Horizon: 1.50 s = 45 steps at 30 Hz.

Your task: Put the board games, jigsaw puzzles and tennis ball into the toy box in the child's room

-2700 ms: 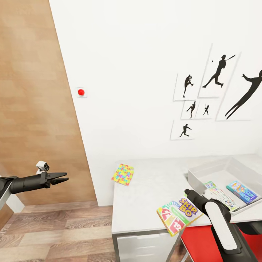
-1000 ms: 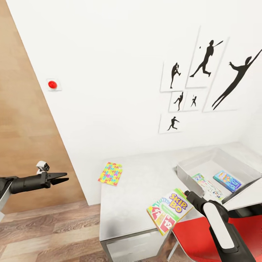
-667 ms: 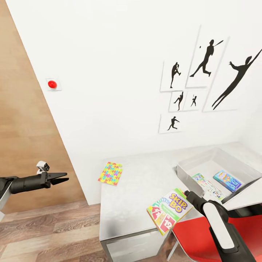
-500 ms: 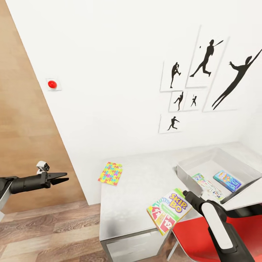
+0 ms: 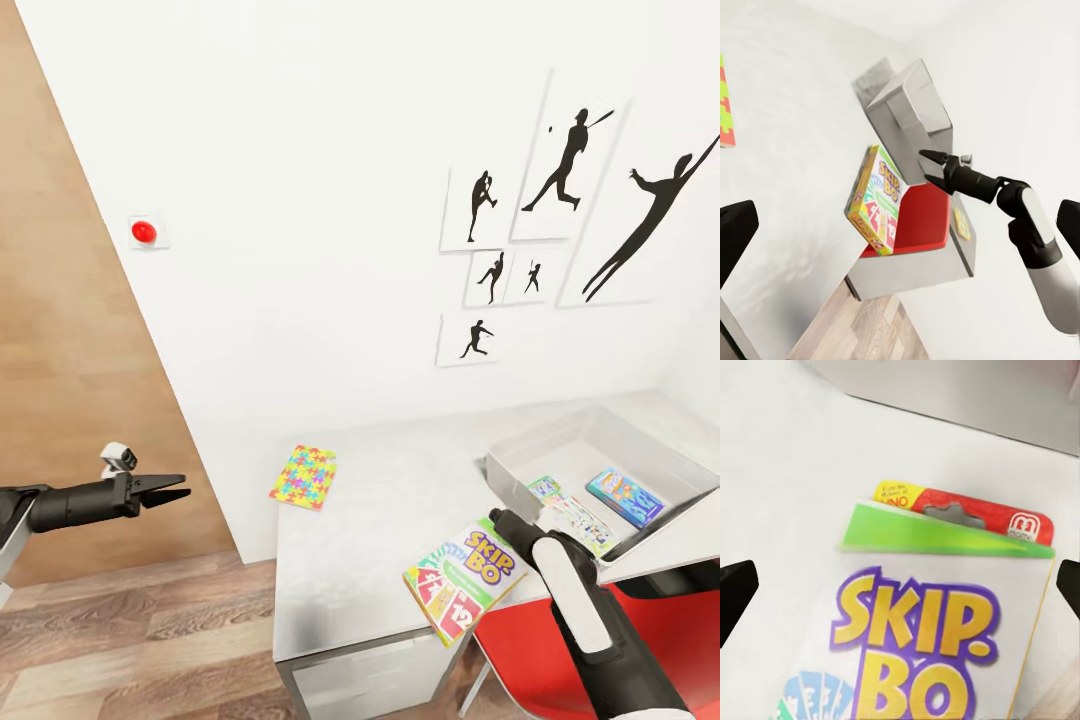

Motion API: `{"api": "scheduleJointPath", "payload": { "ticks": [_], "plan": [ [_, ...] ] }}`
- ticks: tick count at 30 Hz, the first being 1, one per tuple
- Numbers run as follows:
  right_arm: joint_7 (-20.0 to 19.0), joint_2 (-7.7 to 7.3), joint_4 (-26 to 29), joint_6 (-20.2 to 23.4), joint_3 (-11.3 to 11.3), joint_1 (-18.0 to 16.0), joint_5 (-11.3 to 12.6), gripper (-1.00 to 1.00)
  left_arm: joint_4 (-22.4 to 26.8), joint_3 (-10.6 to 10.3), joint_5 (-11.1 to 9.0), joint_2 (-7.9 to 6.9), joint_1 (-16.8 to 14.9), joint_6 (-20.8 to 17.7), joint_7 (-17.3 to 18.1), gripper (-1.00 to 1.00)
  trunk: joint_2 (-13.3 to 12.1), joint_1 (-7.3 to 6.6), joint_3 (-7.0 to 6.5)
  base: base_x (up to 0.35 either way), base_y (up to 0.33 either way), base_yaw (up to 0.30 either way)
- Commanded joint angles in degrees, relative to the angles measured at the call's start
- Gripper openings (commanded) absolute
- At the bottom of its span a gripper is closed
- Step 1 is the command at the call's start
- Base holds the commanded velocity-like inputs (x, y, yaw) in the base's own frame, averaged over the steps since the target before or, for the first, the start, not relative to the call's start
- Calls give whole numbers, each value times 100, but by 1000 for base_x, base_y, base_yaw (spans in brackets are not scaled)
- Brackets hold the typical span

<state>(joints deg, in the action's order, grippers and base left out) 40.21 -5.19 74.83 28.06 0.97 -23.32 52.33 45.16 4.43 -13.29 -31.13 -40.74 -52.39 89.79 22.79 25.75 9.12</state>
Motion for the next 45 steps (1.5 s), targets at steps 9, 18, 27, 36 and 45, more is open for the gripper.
{"api": "scheduleJointPath", "payload": {
  "ticks": [9,18,27,36,45],
  "plan": [
    [88,70,-1465,-3,150,-1112,-3,100,1,-3,10,72,-4,-61,21,100,13,3,13,0,0,0],
    [92,119,-2560,-18,166,-1896,-18,100,1,-11,10,81,-4,-61,21,100,13,3,13,0,0,0],
    [93,65,-2833,-73,164,-2039,-19,100,1,-12,11,81,-4,-61,21,100,13,3,13,0,0,0],
    [53,32,-2858,-268,173,-2051,-33,100,1,-8,11,81,-4,-61,21,100,13,3,13,0,0,0],
    [33,31,-2859,-394,176,-2045,-32,100,1,-4,11,81,-4,-61,21,100,13,3,13,0,0,0]
  ]
}}
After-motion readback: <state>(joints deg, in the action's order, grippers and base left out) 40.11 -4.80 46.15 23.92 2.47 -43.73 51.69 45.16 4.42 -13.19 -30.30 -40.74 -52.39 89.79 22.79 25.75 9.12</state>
